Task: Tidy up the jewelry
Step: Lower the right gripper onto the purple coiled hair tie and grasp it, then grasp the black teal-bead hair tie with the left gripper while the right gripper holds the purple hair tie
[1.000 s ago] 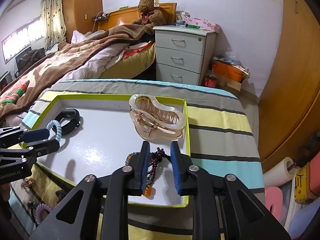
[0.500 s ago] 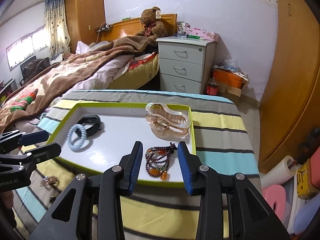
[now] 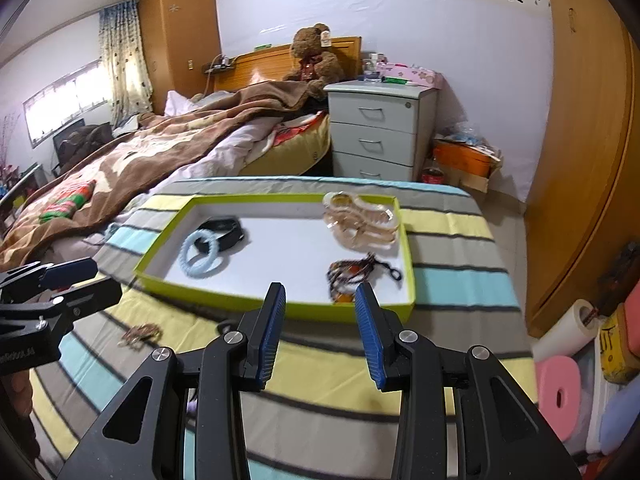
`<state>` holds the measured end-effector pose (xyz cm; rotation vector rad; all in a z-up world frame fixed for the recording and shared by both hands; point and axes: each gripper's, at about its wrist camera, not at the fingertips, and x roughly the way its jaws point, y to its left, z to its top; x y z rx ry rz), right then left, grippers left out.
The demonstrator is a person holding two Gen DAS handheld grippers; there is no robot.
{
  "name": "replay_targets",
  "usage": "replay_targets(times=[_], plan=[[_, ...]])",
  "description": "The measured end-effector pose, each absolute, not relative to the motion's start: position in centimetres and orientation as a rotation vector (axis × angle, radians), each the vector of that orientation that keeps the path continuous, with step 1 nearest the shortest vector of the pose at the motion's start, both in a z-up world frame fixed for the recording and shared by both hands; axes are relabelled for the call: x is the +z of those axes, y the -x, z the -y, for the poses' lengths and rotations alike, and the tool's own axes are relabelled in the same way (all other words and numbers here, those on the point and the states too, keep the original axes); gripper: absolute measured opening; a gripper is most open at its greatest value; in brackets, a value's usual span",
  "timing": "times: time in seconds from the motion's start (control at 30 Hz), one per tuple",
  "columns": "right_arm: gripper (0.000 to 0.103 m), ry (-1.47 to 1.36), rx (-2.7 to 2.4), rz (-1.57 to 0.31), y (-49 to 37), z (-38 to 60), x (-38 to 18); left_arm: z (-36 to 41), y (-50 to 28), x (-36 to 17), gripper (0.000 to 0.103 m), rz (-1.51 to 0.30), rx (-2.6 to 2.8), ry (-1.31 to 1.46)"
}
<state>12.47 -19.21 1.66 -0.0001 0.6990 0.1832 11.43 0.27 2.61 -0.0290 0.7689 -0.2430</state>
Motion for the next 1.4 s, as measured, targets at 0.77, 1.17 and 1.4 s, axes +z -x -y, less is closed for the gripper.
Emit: replay_targets(times=[0.77, 1.17, 1.4], plan=[[0.037, 0.055, 0.525, -0.816, -9.1, 12.7, -1.9, -6.3, -6.6, -0.4, 0.067, -0.791, -0.123, 0.132], [0.037, 0.211, 0.538, -0.872, -9.4, 9.2, -3.8, -7.8, -6.1, -1.6, 0.067, -0.806, -0.134, 0.185], [0.024, 0.301, 0.516, -0.893, -9.3, 8.0, -4.7, -8.0, -6.0, -2.1, 0.067, -0.816, -0.153, 0.201]])
